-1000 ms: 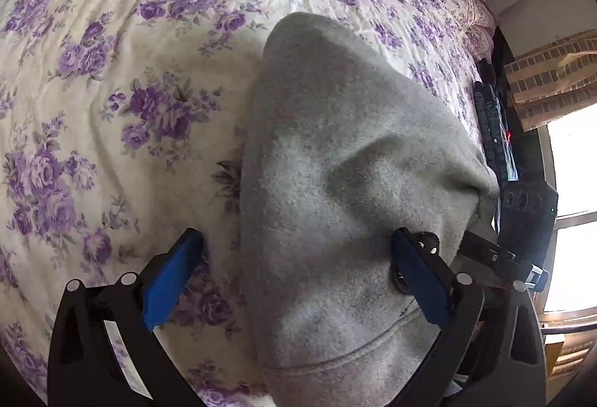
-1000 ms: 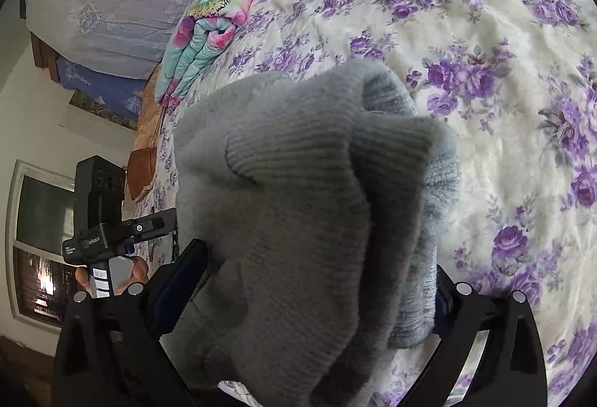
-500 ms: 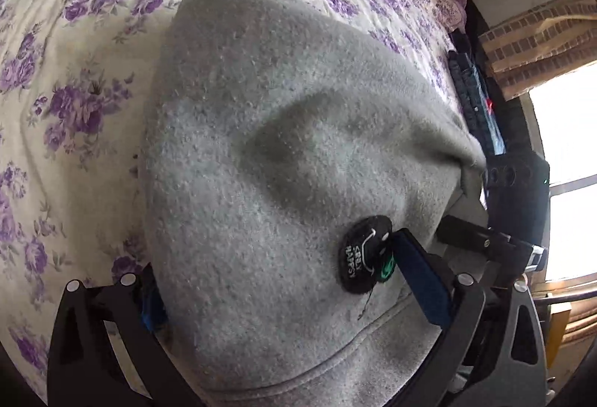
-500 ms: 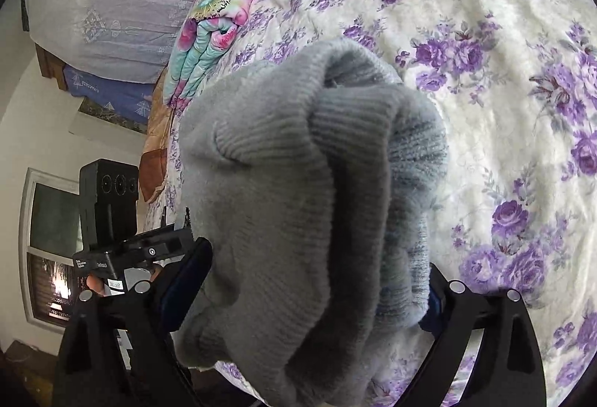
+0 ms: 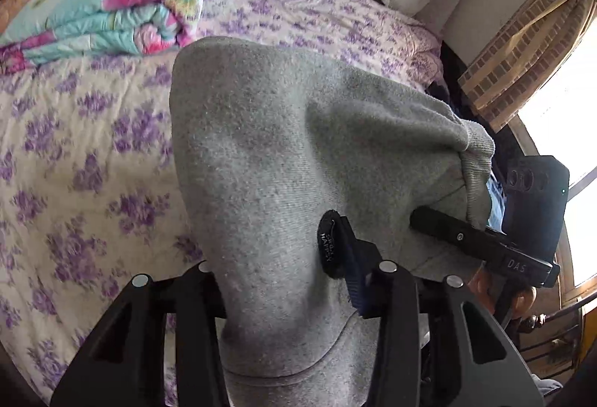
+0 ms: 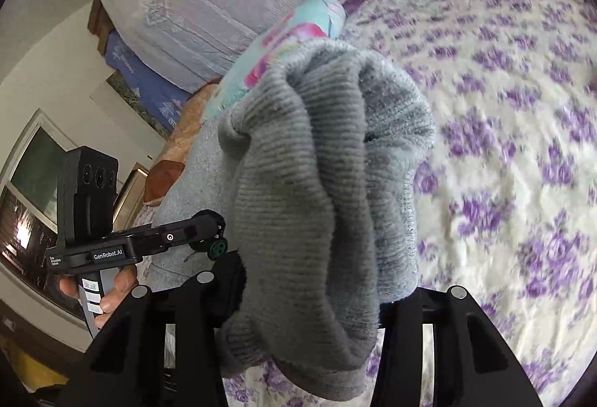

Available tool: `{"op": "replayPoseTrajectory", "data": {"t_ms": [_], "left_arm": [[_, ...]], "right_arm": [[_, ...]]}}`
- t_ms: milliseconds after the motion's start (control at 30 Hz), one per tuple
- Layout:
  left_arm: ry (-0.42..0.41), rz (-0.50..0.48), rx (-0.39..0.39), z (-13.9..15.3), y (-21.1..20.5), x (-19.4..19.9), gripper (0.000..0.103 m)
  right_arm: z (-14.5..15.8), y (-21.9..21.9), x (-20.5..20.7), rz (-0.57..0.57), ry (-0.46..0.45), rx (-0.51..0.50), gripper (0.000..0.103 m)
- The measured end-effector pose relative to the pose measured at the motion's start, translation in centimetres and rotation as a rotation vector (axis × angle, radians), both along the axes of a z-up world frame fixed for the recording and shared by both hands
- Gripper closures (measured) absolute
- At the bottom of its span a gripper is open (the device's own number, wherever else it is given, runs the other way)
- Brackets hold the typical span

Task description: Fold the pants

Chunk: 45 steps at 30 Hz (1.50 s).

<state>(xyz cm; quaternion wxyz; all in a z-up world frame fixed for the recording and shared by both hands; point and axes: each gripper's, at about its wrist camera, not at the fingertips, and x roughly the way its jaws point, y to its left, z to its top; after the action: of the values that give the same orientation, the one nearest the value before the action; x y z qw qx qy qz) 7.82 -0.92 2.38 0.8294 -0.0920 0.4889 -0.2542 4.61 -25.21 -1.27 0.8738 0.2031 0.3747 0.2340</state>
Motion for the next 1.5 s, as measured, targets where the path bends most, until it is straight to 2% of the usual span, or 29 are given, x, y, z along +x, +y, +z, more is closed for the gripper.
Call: {"op": "replayPoseTrajectory", "data": {"t_ms": [133,200,267,367,433,500,533,567,600,633,667,733,800,833,867,900,1033,1100,1200,1267,1500], "left_arm": [[-0.103,0.027,0.012,4.3,-0.7,4.4,0.058],[-0.118,0.053,0.029,4.9,-1.4,7.7,0.053],[-0.117,0.084,0.053,4.3,-2.3,11.6,0.052],[-0.064,0.115,0.079,0.8,-3.2,17.7,0.051],[-0.005,0.123,0.097,-3.3,-3.7,21.3,0.051],[0.067,0.138,0.131,-8.6,-4.2,24.3,0.051],[0.094,0.163,0.146,-11.1,-4.2,25.3,0.029],[0.058,0.189,0.068,-11.9,-3.4,25.4,0.022],[0.034,0.190,0.023,-12.0,-2.9,25.2,0.022],[0.022,0.177,0.025,-11.9,-3.0,25.0,0.022],[0.004,0.173,0.040,-11.8,-3.1,24.7,0.022],[-0.007,0.179,0.071,-11.4,-3.2,24.2,0.019],[0.005,0.193,0.079,-10.8,-2.9,23.6,0.017],[-0.001,0.205,0.094,-10.5,-2.6,23.1,0.013],[-0.011,0.227,0.127,-10.3,-2.0,22.7,0.006],[-0.023,0.261,0.165,-9.8,-1.4,22.0,0.005],[-0.070,0.379,0.295,-7.3,0.3,18.4,0.006],[-0.112,0.408,0.369,-5.8,0.3,16.1,0.005],[-0.179,0.445,0.454,-4.2,0.0,12.4,0.005],[-0.223,0.454,0.451,-3.5,-0.2,10.2,0.005],[-0.296,0.401,0.406,-2.4,-1.9,4.3,0.005]], "right_arm": [[4.7,-0.2,4.7,0.001,-0.120,-0.055,0.056],[5.7,-0.4,8.2,-0.006,-0.139,-0.094,0.056],[5.4,-0.4,12.2,-0.019,-0.132,-0.137,0.055],[1.9,-1.0,17.9,-0.022,-0.055,-0.181,0.054],[-2.6,-2.2,21.7,-0.037,0.040,-0.172,0.051],[-8.4,-3.9,25.0,-0.112,0.178,-0.206,0.045],[-10.6,-5.0,25.5,-0.128,0.193,-0.146,0.032],[-10.7,-5.6,24.9,-0.114,0.106,-0.095,0.029],[-10.4,-5.4,24.8,-0.084,0.105,-0.134,0.028],[-9.7,-5.1,24.6,-0.084,0.110,-0.186,0.026],[-9.1,-4.9,24.3,-0.114,0.099,-0.242,0.014],[-8.8,-5.0,23.8,-0.175,0.075,-0.305,0.003],[-8.9,-5.6,23.7,-0.184,0.099,-0.292,0.004],[-8.5,-5.8,23.3,-0.198,0.115,-0.291,0.004],[-8.1,-6.2,22.9,-0.216,0.124,-0.295,0.004],[-7.6,-6.4,22.2,-0.239,0.119,-0.304,0.004],[-3.3,-6.3,18.0,-0.403,-0.016,-0.398,0.004],[-0.9,-5.0,15.5,-0.487,-0.075,-0.487,0.003],[1.7,-1.8,11.8,-0.500,-0.180,-0.653,0.004],[2.4,-0.2,9.6,-0.499,-0.206,-0.681,0.003],[2.3,1.9,5.1,-0.490,-0.214,-0.631,0.003]]}}
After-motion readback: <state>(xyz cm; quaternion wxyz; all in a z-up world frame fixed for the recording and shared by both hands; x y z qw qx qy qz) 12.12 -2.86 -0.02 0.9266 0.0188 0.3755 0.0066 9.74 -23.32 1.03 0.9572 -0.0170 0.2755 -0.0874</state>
